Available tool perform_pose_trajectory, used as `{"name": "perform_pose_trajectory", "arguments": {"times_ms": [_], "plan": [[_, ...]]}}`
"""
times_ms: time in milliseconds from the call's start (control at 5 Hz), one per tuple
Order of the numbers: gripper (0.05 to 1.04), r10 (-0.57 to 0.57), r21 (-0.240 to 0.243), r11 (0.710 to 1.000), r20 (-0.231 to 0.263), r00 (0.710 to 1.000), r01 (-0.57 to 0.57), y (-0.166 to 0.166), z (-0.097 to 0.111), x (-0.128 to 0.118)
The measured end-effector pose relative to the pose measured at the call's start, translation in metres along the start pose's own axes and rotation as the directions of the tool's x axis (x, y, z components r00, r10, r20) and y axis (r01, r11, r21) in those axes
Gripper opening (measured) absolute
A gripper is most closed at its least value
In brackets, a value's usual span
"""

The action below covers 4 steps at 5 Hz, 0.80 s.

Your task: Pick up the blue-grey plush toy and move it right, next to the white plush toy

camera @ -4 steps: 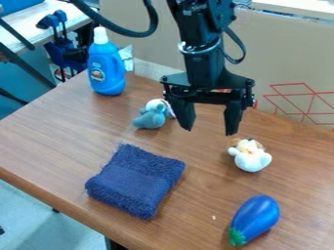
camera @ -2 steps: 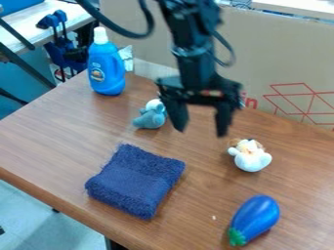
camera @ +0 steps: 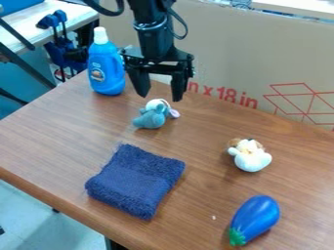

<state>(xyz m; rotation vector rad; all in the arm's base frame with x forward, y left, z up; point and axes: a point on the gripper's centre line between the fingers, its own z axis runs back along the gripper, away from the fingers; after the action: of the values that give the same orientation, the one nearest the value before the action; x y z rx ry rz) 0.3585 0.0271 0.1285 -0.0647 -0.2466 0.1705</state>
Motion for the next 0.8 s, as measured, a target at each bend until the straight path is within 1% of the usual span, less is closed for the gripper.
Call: {"name": "perform_pose_trajectory", "arguments": {"times_ms": [200, 400, 600, 800], "plan": [[1.003, -0.002, 0.050, 0.999, -0.069, 0.998, 0.006, 0.015, -0.030, 0.012], [1.003, 0.005, 0.045, 0.999, -0.084, 0.996, -0.001, 0.024, -0.049, 0.020], [1.003, 0.034, 0.047, 0.998, -0.115, 0.993, -0.028, 0.034, -0.066, 0.027], [1.002, 0.071, 0.054, 0.996, -0.144, 0.987, -0.064, 0.042, -0.073, 0.032]]}}
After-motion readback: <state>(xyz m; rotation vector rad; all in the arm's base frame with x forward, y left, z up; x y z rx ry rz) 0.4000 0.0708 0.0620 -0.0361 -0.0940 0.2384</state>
